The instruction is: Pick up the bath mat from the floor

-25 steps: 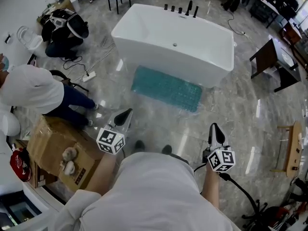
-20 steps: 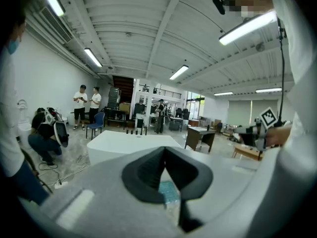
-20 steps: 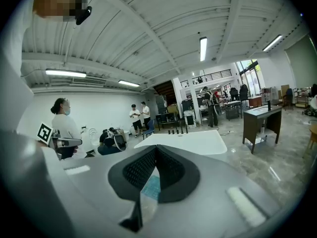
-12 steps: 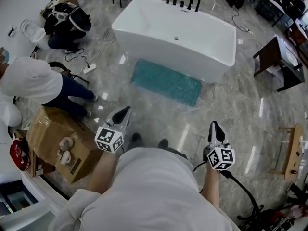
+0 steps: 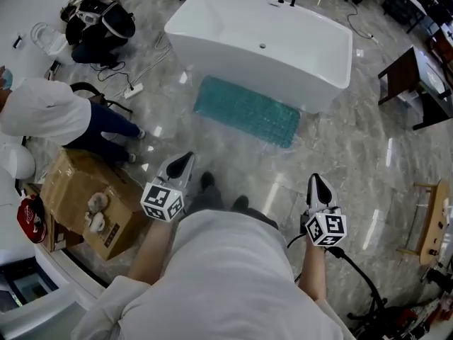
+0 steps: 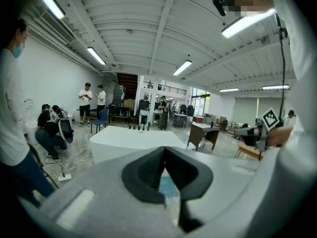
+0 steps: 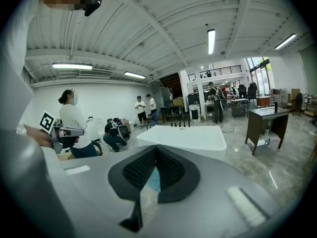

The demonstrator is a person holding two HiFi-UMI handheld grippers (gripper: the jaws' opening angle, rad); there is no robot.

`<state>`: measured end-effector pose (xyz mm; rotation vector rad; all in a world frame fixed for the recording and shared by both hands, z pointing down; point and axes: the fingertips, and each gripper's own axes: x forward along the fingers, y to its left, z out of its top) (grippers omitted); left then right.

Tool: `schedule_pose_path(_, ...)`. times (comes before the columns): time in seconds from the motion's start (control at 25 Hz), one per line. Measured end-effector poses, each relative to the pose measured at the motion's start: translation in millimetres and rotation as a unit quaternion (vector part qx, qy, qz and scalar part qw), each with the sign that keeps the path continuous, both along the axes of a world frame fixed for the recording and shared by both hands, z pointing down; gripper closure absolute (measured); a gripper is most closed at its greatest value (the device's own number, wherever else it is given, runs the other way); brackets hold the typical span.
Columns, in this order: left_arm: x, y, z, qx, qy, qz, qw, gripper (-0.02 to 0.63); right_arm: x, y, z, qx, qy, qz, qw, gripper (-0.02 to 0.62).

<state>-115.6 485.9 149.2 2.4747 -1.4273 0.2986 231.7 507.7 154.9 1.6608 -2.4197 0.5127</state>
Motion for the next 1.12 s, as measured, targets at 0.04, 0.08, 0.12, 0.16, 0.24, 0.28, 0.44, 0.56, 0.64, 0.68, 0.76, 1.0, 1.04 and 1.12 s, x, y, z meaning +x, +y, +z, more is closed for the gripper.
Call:
schedule_pose_path(0.04,-1.2,-3.6,1.6,-0.001,0.000,0.002,1.0000,0.606,-2.8,-2.6,1.7,-0.002,0.000,-0.001,1.000,0.590)
schedule_pose_path(0.08,-3.1,-7.8,3.3,-0.001,0.000,0.004,1.0000,0.606,-6.0,-5.2,3.5,-0.003,0.001,-0.001,1.000,0.591)
schedule_pose_path(0.12,-5.5,-12.5,4.8,-0.002,0.000,0.006,1.0000,0.606,-9.3,-8.0,5.0,-0.005,0.000,0.000,1.000,0.591)
schedule_pose_path(0.16,-8.2,-18.0,5.9,-0.002,0.001,0.009,1.0000,0.606,-12.8,-11.2,5.8,-0.006,0.001,0.001,1.000,0.591)
schedule_pose_path(0.24,-13.8,-32.2,6.5,-0.002,0.001,0.014,0.9999,0.606,-19.6,-20.5,6.4,-0.009,0.005,0.002,1.000,0.590)
schedule_pose_path(0.28,-17.0,-40.9,6.2,-0.001,0.002,0.017,0.9999,0.606,-23.2,-26.6,6.8,-0.012,0.008,0.003,1.000,0.590)
schedule_pose_path(0.44,-34.3,-80.9,6.4,0.003,0.003,0.033,0.9994,0.606,-42.7,-57.3,7.2,-0.015,0.016,0.015,1.000,0.589)
schedule_pose_path(0.56,-49.4,-114.6,10.0,-0.002,0.004,0.047,0.9989,0.606,-62.6,-86.2,2.8,-0.011,0.018,0.020,1.000,0.591)
schedule_pose_path(0.64,-58.6,-136.5,10.0,-0.002,0.003,0.055,0.9985,0.606,-77.6,-105.6,-0.7,-0.009,0.020,0.019,1.000,0.591)
schedule_pose_path(0.68,-63.0,-147.4,9.3,0.000,0.003,0.059,0.9983,0.606,-84.5,-115.1,-1.5,-0.009,0.021,0.019,1.000,0.591)
schedule_pose_path(0.76,-71.7,-167.7,8.1,0.007,0.001,0.065,0.9978,0.606,-97.5,-131.9,-1.5,-0.009,0.023,0.020,0.999,0.591)
schedule_pose_path(1.0,-104.1,-222.0,10.5,0.007,0.000,0.092,0.9957,0.606,-142.9,-173.4,-5.1,-0.003,0.021,0.030,0.999,0.591)
schedule_pose_path(1.04,-108.4,-229.6,11.8,0.006,0.000,0.096,0.9953,0.606,-148.5,-179.0,-4.3,-0.004,0.020,0.032,0.999,0.591)
schedule_pose_path(1.12,-115.3,-243.5,14.7,0.005,-0.002,0.105,0.9945,0.606,-156.8,-189.0,-3.0,-0.006,0.019,0.039,0.999,0.591)
